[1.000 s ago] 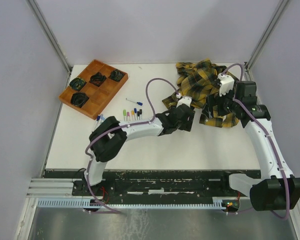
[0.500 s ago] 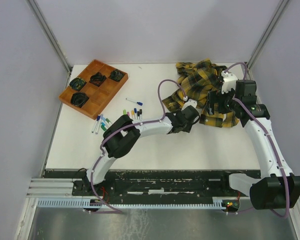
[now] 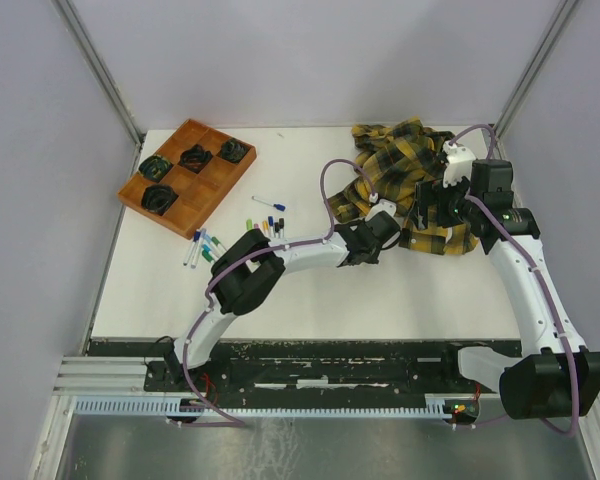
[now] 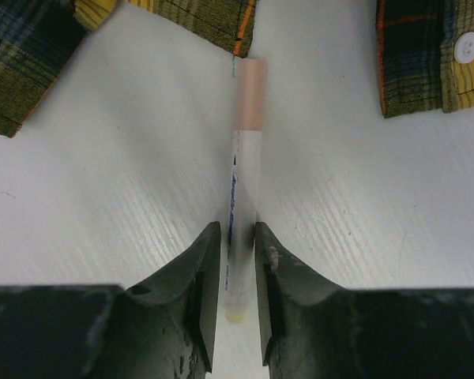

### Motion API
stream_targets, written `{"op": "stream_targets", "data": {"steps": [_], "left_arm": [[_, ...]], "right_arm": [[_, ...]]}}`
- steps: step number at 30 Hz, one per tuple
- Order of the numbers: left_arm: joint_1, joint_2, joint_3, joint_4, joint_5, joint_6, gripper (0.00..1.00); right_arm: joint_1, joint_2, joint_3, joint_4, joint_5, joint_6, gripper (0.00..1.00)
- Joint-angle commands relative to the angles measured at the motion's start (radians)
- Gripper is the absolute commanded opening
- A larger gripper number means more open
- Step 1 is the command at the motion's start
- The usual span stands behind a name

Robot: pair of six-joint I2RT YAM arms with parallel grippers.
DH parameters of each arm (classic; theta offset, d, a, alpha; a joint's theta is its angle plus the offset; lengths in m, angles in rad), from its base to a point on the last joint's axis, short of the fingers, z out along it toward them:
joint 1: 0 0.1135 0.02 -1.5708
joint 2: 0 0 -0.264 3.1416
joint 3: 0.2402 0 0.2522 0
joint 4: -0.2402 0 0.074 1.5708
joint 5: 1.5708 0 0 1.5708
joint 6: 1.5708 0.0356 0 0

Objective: Open the pen caps
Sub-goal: Pick up the pen from the center of the board.

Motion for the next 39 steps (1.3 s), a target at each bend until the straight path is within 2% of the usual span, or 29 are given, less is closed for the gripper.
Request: {"op": "stream_targets", "data": {"steps": [1, 6, 11, 17, 22, 27, 29, 33, 35, 38, 39], "left_arm": [[-0.002, 0.003, 0.016, -0.036, -0.008, 0.047, 0.24], [-0.003, -0.028, -0.025, -0.035, -0.043, 0.041, 0.04], [-0.003, -0.121, -0.143, 0.042, -0.084, 0.017, 0.03], [-0.003, -0.391, -0.418, 0.261, -0.084, -0.033, 0.03], [-0.003, -0.617, -0.672, 0.447, -0.034, -0.074, 0.03], [-0.002, -0.861, -0.961, 0.768, 0.052, -0.135, 0.03], [-0.002, -0.950, -1.096, 0.958, 0.090, -0.168, 0.03], [-0.003, -1.075, -1.307, 1.299, 0.131, -0.229, 0.03], [-0.004, -1.108, -1.365, 1.406, 0.140, -0.238, 0.03], [-0.004, -1.132, -1.413, 1.541, 0.151, -0.229, 0.03], [-0.004, -1.134, -1.423, 1.580, 0.151, -0.227, 0.03]], "right_arm": [[0.001, -0.006, 0.011, 0.039, -0.035, 0.025, 0.99], [0.001, -0.005, 0.009, 0.041, -0.064, 0.033, 0.99], [0.001, -0.004, 0.010, 0.039, -0.115, 0.046, 0.99], [0.001, 0.001, 0.006, 0.039, -0.222, 0.062, 0.99], [0.002, 0.006, -0.014, 0.060, -0.455, 0.057, 0.99], [0.006, 0.016, -0.066, 0.166, -0.776, 0.120, 0.99], [0.018, 0.020, -0.095, 0.238, -0.856, 0.180, 0.99], [0.066, 0.018, -0.179, 0.450, -0.896, 0.345, 0.99], [0.109, 0.009, -0.266, 0.693, -0.899, 0.521, 0.98], [0.158, 0.022, -0.405, 1.192, -0.867, 0.849, 0.98], [0.167, 0.027, -0.435, 1.307, -0.844, 0.918, 0.99]]}}
